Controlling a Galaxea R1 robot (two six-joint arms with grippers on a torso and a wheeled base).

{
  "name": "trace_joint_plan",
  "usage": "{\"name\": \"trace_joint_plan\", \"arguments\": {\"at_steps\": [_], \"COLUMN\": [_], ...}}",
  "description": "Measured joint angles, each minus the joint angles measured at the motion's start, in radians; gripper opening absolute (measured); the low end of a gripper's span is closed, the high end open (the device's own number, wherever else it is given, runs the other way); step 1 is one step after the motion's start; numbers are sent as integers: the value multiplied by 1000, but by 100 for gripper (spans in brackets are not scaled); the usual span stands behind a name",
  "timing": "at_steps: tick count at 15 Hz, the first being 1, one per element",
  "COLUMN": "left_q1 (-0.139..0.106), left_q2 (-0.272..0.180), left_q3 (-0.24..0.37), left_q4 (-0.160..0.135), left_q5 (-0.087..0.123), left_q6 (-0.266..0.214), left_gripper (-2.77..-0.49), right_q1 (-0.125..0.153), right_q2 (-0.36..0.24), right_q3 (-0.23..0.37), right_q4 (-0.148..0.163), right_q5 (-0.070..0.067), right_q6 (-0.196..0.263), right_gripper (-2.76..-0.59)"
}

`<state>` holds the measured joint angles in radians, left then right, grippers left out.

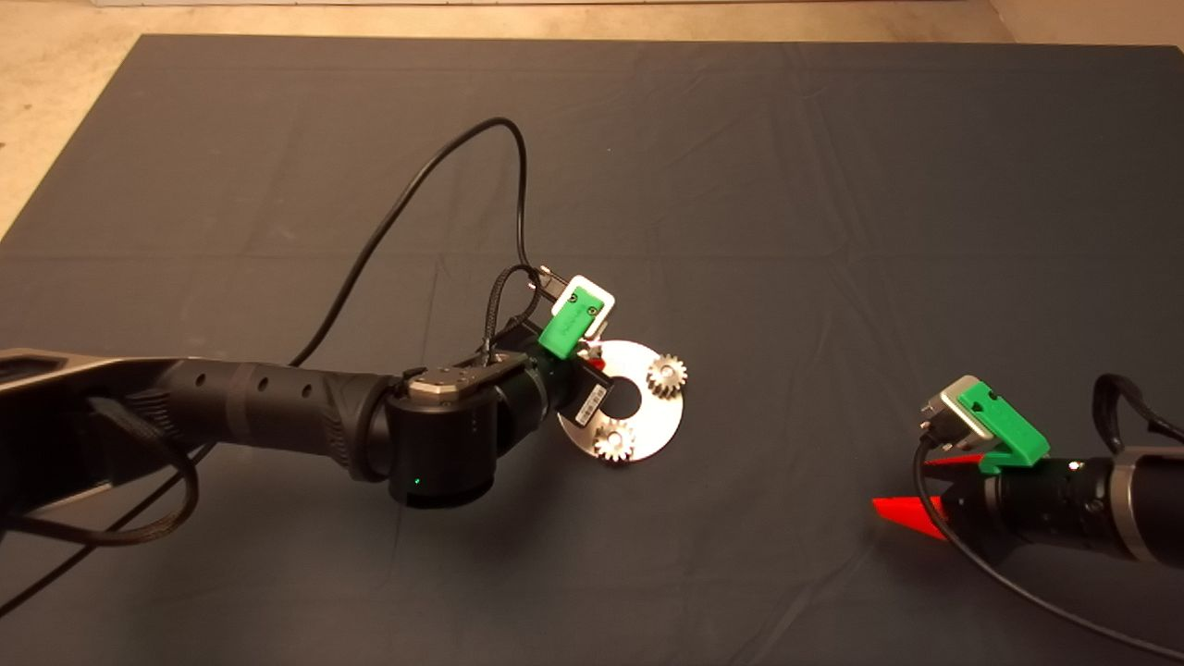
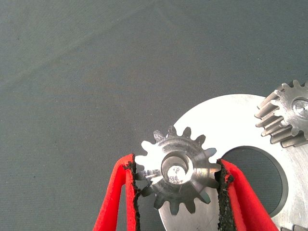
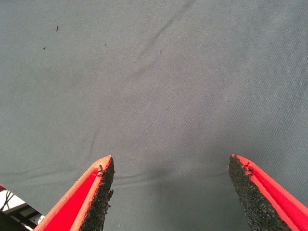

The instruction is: Install three planetary gears onto the carrier pins

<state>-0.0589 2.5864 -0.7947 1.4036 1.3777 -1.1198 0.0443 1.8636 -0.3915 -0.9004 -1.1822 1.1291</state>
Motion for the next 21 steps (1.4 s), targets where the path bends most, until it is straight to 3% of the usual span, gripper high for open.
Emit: {"name": "trace_joint_plan", "arguments": {"at_steps": [21], "left_q1": [0], "left_q2": [-7], "left_q3": [6], "left_q4": [-1], "left_q5": [1], "left_q6": [-1], "left_gripper": [-257], "right_q1": [0], "right_q2": [0], "right_q3": [0], "right_q4": [0], "right_q5": [1], "right_q6": [-5], "right_gripper": [-160]}}
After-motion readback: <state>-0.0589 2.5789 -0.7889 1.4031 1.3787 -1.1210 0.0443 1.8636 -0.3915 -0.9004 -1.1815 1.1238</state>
